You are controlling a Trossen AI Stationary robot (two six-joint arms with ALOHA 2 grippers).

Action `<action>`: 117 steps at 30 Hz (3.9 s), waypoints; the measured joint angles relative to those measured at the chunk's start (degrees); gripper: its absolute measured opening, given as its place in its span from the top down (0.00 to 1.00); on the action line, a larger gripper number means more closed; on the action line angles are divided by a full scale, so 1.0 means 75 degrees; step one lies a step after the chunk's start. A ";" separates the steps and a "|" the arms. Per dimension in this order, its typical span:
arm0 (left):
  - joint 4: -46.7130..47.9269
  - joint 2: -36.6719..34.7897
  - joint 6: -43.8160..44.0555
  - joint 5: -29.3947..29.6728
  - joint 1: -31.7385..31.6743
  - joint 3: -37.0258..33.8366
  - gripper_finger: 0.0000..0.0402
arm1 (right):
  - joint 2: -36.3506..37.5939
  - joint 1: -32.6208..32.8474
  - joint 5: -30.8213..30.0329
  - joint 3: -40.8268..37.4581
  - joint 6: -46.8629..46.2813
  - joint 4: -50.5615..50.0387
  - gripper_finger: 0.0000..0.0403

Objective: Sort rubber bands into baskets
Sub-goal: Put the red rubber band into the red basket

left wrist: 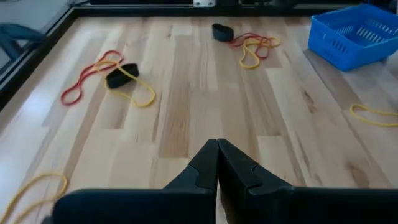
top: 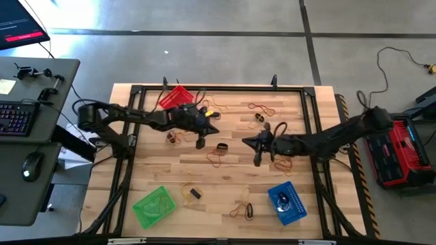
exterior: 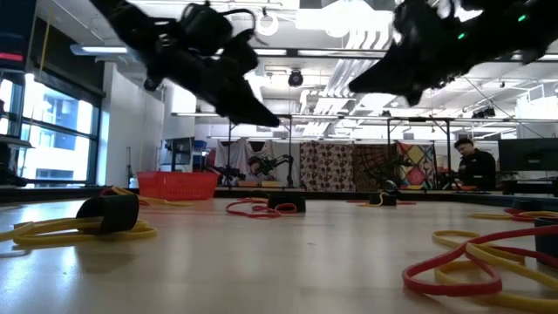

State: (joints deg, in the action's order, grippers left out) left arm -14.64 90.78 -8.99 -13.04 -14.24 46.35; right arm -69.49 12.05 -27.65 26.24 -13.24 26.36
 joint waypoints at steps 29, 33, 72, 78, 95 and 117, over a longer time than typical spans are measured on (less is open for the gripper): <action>0.5587 0.3705 -0.2767 -0.1667 -0.1943 0.6142 1.00 | 0.0964 0.1948 -0.2712 0.0006 -0.1518 -0.2048 1.00; 0.4618 0.3667 -0.2334 -0.2180 -0.2022 0.5668 1.00 | 0.0964 0.1260 -0.2535 0.0074 -0.1661 -0.2237 1.00; 0.2640 0.3638 -0.2078 -0.2465 -0.2643 0.4919 1.00 | -0.1927 -0.6537 0.3295 0.1987 0.1383 -0.4414 0.71; 0.2832 0.3638 -0.2104 -0.2518 -0.2643 0.4919 1.00 | -0.3172 -0.6920 0.3295 0.3308 0.1977 -0.5520 0.69; 0.2835 0.3638 -0.2038 -0.2521 -0.2634 0.4919 1.00 | -0.4849 -0.7576 0.4169 0.4663 0.2828 -0.7053 0.76; 0.2824 0.3638 -0.1821 -0.2183 -0.2230 0.4925 1.00 | -0.3874 -0.7415 0.5298 0.4896 0.3427 -0.6624 1.00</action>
State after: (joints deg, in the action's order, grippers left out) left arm 6.55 118.06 -22.65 -29.41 -30.97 83.29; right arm -98.54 -43.56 12.09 62.96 12.46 -23.32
